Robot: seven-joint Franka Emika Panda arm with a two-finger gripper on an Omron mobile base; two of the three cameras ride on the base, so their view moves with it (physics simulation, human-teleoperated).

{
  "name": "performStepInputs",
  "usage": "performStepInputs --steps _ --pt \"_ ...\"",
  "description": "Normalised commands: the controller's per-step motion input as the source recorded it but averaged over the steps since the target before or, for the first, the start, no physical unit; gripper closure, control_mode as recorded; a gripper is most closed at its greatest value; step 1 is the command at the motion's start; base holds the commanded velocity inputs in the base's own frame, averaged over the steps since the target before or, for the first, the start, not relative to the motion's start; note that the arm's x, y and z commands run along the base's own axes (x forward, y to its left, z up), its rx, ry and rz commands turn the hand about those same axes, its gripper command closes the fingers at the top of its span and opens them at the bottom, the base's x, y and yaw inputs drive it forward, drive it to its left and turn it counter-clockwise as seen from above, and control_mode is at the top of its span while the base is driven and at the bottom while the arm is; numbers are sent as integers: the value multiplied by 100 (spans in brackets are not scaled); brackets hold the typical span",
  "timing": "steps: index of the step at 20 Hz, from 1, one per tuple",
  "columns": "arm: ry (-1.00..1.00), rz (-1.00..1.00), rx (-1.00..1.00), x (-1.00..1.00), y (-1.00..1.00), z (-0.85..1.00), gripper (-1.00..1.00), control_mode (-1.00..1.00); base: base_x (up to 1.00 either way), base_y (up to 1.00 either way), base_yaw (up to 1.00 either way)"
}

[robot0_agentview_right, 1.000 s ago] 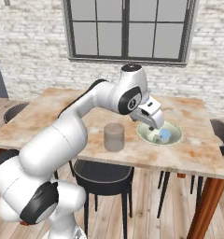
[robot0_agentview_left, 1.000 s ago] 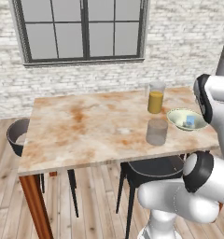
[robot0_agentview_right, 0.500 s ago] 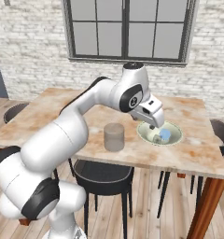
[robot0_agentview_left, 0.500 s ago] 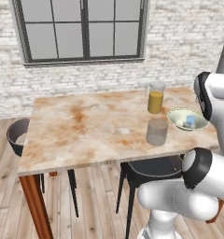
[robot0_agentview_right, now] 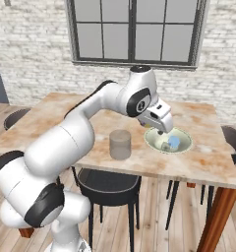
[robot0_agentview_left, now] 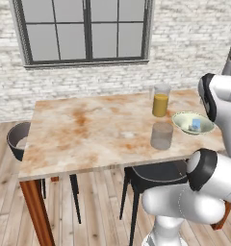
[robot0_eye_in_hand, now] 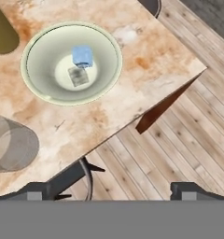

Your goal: There are two ice cubes in the ice bowl. Place both ice cubes in the glass cup.

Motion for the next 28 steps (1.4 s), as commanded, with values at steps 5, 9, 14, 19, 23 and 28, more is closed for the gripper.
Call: performStepInputs --steps 5,9,14,19,23,28 --pt "1 0 0 38 0 0 -100 -100 0 0 0" --pt "3 0 1 45 0 0 -100 -100 0 0 0" --pt "4 0 14 41 -2 0 -100 -100 0 0 0" --pt "1 0 13 36 -13 -3 -100 -100 0 0 0" --pt "0 0 4 10 -10 -29 -100 -100 0 0 0" --pt "0 0 -4 33 -1 -28 -100 -100 0 0 0"
